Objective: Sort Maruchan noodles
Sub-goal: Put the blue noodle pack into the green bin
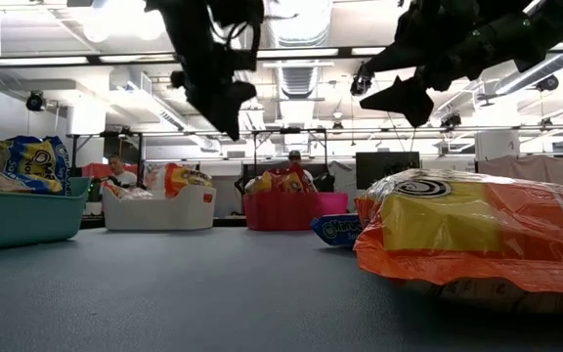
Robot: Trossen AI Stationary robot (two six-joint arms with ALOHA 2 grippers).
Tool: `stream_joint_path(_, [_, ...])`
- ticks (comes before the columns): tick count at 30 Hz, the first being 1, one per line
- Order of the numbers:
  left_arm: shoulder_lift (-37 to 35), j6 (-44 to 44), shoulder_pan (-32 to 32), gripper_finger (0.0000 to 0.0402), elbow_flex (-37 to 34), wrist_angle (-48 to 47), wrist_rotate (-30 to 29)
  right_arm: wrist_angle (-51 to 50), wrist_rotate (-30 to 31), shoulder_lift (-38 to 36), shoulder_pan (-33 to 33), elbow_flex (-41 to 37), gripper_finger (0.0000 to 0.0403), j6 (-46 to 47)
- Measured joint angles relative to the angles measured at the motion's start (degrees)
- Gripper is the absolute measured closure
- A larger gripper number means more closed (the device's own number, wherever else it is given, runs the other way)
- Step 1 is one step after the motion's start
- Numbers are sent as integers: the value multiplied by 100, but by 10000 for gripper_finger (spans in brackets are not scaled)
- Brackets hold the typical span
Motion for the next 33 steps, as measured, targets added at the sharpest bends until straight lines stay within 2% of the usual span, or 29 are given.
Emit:
stream_joint_path(8, [-28, 1193, -1375, 203, -303, 0, 560, -99, -3, 0, 0, 0, 131, 329])
stream_joint_path(14, [-388, 1027, -1892, 228, -781, 188, 364, -289, -3, 0, 30, 0, 166, 642])
stream_joint_path(16, [-566, 1009, -1997, 241, -1057, 475, 359, -299, 49, 0, 134, -33, 180, 801])
stream_joint_path(21, [-1061, 1514, -2192, 277, -1734, 1840, 559, -247, 761, 207, 618, -68, 217, 1057])
stream_joint_path(27, [-1501, 2123, -2237, 313, -2355, 3547, 624, -276, 773, 772, 969, 150, 256, 1563])
stream_joint_path(30, [-1605, 2356, -2236, 324, -2553, 3947, 606, -428, 695, 1135, 1062, 417, 271, 1717])
stream_joint_path(33, [-1644, 2499, -2235, 329, -2596, 3980, 564, -1035, 681, 1481, 1166, 832, 280, 1739])
